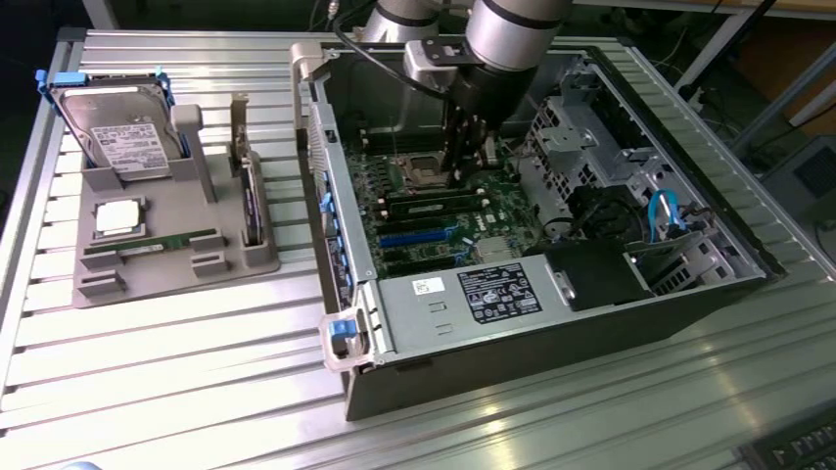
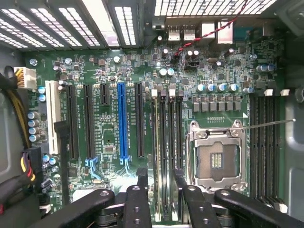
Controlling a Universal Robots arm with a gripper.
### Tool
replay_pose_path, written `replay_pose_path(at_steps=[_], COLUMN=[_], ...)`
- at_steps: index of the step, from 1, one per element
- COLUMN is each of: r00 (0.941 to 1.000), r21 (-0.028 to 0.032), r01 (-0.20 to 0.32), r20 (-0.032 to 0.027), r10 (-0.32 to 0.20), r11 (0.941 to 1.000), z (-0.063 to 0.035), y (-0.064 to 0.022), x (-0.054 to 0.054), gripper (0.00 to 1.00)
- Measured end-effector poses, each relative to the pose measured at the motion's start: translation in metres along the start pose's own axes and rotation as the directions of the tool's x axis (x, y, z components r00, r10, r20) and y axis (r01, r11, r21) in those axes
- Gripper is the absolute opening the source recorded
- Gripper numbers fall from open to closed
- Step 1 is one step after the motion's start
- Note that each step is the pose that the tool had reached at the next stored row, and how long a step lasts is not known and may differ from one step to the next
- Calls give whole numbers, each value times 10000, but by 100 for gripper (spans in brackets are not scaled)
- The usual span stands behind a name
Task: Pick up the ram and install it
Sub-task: 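Insert the ram into the slot, then press down the ram until it locks into place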
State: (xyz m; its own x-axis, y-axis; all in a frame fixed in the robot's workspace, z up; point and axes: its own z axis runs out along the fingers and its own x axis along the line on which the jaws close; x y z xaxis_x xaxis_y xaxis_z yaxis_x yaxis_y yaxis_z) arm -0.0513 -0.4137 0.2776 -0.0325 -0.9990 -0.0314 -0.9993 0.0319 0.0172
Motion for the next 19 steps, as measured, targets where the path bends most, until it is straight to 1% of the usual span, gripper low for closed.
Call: replay_pose_path(at_steps=[16,17,18,19], r00=[10000,10000,10000,10000], r21=[0,0,0,0], r01=[0,-1,0,0], r20=[0,0,0,0], r10=[0,1,0,0], r11=[10000,10000,10000,10000], z=[-1,-1,-1,-1], y=[0,0,0,0], x=[0,0,0,0], gripper=[33,32,19,13])
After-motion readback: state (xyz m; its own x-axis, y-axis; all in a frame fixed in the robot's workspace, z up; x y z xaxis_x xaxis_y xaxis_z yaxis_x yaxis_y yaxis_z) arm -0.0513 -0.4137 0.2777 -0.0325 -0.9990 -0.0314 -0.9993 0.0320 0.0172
